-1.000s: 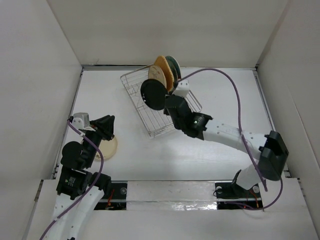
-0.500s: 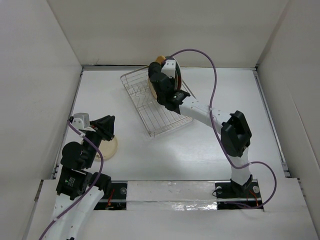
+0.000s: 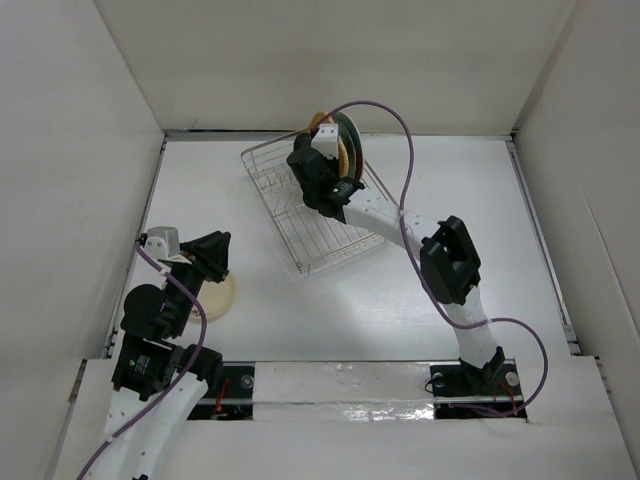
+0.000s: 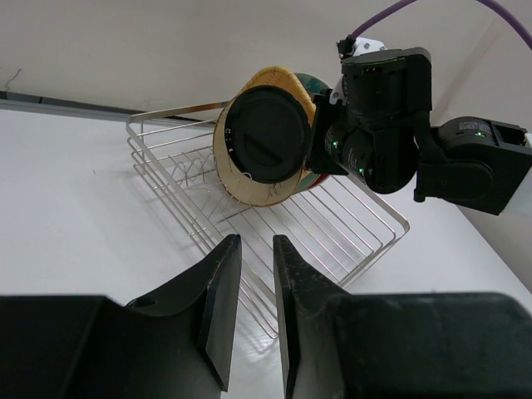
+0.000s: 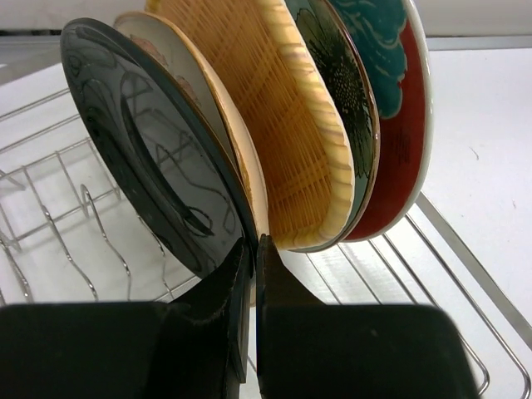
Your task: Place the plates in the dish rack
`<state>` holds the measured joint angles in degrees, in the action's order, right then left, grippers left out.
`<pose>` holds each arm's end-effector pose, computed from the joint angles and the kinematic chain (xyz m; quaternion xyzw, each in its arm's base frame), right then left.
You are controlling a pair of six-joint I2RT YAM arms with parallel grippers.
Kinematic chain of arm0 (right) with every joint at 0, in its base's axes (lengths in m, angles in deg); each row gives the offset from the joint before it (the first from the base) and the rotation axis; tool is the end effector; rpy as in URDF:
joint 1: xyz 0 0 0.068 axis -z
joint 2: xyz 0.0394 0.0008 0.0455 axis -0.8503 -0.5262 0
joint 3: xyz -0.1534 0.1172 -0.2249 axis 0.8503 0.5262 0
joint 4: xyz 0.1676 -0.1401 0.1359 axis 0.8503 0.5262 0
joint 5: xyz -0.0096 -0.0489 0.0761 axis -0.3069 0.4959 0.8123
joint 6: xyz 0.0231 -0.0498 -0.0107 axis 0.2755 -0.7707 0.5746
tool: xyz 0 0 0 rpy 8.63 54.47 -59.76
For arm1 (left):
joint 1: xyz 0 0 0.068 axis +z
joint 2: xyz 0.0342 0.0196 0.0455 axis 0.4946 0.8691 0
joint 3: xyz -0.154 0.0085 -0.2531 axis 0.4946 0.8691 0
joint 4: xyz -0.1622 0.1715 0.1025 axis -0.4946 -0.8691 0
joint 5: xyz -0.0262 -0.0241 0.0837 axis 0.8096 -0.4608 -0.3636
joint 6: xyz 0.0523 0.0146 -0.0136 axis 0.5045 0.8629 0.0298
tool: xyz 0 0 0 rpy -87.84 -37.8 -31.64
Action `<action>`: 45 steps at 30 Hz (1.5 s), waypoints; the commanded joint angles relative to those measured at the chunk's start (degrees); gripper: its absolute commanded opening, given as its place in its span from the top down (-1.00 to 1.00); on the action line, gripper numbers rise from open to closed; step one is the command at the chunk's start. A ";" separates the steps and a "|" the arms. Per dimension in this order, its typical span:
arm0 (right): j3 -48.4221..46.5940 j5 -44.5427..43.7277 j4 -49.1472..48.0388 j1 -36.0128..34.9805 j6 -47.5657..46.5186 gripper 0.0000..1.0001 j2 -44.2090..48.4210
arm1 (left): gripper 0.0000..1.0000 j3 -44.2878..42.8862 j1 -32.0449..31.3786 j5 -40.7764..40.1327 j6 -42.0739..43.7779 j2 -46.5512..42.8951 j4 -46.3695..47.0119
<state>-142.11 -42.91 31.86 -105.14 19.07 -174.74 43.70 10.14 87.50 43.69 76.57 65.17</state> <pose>0.3725 0.3531 0.3097 0.0279 0.8031 -0.0773 0.5901 0.0507 -0.0174 0.3588 0.0172 0.6183 -0.2326 0.7505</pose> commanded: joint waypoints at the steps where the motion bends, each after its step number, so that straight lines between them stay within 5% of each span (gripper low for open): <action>1: -3.38 -2.51 -0.83 0.31 1.16 1.00 0.17 | 0.61 -0.07 -0.36 0.32 0.70 -0.24 1.84; 19: -9.80 -10.77 6.63 -3.47 7.57 1.00 -8.36 | 0.61 0.01 -0.36 0.32 0.52 1.52 2.28; 24: -7.52 -8.14 2.16 -3.47 6.70 1.00 -7.91 | 0.61 0.02 -0.36 1.98 0.52 2.05 2.54; 38: -6.28 -8.66 -4.43 -5.83 -5.58 0.96 -10.20 | 0.61 0.10 -0.36 2.16 0.52 2.22 2.63; 45: -6.90 -9.64 -6.37 -6.46 -9.48 0.70 -11.43 | 0.61 0.10 -0.36 2.07 0.52 1.96 2.54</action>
<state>-149.26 -55.98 29.28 -110.82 10.50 -184.01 43.72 10.14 89.01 43.69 78.10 65.24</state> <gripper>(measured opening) 0.142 0.193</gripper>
